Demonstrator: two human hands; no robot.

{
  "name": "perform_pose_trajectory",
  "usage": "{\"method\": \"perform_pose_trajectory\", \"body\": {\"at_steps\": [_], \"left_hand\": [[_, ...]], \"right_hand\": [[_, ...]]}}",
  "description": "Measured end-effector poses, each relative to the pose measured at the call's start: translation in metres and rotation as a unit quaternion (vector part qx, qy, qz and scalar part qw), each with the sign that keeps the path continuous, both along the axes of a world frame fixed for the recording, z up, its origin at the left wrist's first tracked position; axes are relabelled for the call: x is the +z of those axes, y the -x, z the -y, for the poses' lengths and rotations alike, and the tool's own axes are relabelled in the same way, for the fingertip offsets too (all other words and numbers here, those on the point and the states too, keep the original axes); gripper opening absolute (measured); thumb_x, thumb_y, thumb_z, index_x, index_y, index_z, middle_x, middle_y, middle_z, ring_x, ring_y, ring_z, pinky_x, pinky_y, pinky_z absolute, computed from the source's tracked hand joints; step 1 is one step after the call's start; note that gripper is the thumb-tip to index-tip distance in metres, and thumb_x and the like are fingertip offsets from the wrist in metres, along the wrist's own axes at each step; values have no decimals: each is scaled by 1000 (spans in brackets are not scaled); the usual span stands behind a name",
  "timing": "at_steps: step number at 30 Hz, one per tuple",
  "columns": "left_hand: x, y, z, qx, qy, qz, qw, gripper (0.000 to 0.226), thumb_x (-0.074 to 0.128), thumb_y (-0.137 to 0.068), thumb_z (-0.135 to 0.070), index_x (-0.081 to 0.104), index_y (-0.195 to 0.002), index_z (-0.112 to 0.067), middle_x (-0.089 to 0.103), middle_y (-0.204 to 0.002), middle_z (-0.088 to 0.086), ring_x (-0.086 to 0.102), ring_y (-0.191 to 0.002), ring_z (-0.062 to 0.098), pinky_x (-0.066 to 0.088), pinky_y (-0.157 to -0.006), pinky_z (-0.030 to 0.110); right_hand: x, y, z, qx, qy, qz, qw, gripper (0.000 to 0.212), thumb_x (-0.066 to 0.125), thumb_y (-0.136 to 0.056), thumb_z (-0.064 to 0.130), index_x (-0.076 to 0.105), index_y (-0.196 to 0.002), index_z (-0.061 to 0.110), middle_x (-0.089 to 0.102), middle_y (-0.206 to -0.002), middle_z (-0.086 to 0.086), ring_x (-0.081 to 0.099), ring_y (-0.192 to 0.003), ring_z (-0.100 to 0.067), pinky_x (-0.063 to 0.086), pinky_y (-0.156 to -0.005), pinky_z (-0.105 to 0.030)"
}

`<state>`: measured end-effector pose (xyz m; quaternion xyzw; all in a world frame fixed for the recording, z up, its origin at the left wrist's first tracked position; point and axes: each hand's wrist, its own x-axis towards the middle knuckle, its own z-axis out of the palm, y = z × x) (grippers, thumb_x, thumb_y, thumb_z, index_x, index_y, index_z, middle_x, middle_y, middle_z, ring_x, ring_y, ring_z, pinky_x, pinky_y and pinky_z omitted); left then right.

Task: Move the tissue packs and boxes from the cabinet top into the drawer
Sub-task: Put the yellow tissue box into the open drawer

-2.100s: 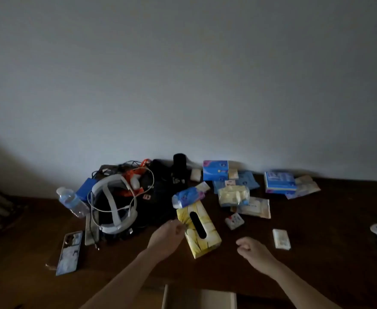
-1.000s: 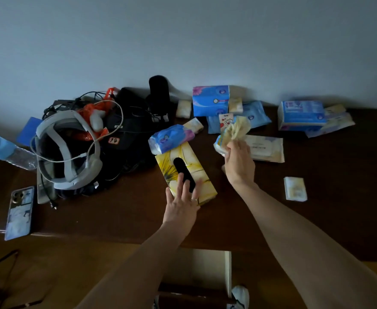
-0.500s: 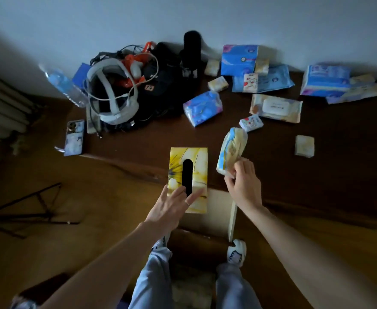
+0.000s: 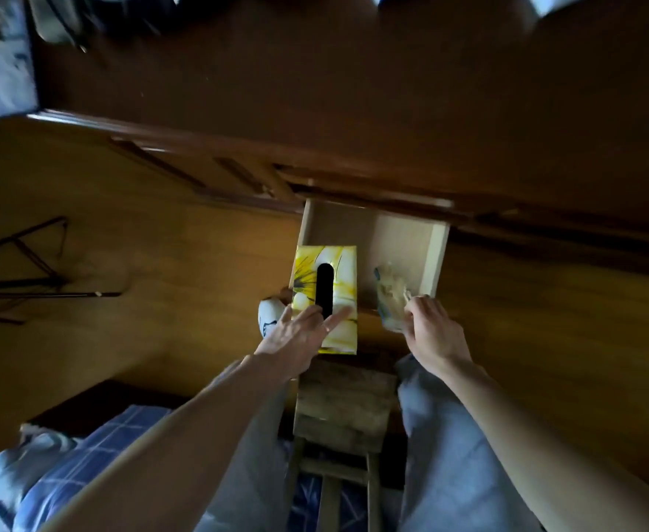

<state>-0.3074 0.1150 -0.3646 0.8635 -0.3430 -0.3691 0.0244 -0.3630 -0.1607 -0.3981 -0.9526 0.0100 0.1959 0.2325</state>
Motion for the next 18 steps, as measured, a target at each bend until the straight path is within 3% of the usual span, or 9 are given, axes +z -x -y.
{"method": "perform_pose_trajectory", "body": {"at_steps": [9,12,15,18], "left_hand": [[-191,-38,22,50,31,4,998,100,55,-87,4,0,-160,-35,53,-123,5,31,-129,20,31,-112,60],[-246,-45,28,26,45,24,998,108,63,-86,2,-6,-160,-35,52,-124,4,29,-134,20,30,-113,63],[-294,-52,31,7,57,55,997,111,66,-88,-3,-12,-159,-36,49,-133,4,30,-137,21,29,-115,62],[-329,-57,34,-21,78,83,993,108,68,-88,-8,-8,-160,-35,51,-133,6,39,-132,22,38,-111,56]], "right_hand": [[-195,-41,5,18,48,-24,998,16,58,-96,26,48,-106,19,57,-106,-3,58,-96,-22,46,-61,-32],[-249,-53,13,24,73,-32,997,19,55,-99,31,47,-113,21,57,-115,-3,57,-103,-21,41,-65,-31],[-295,-63,19,22,91,-33,995,25,52,-100,38,47,-118,22,57,-121,-1,56,-108,-19,43,-69,-31],[-330,-63,18,-6,110,-24,994,37,50,-98,43,48,-125,17,56,-125,-4,56,-111,-25,49,-75,-38]]}}
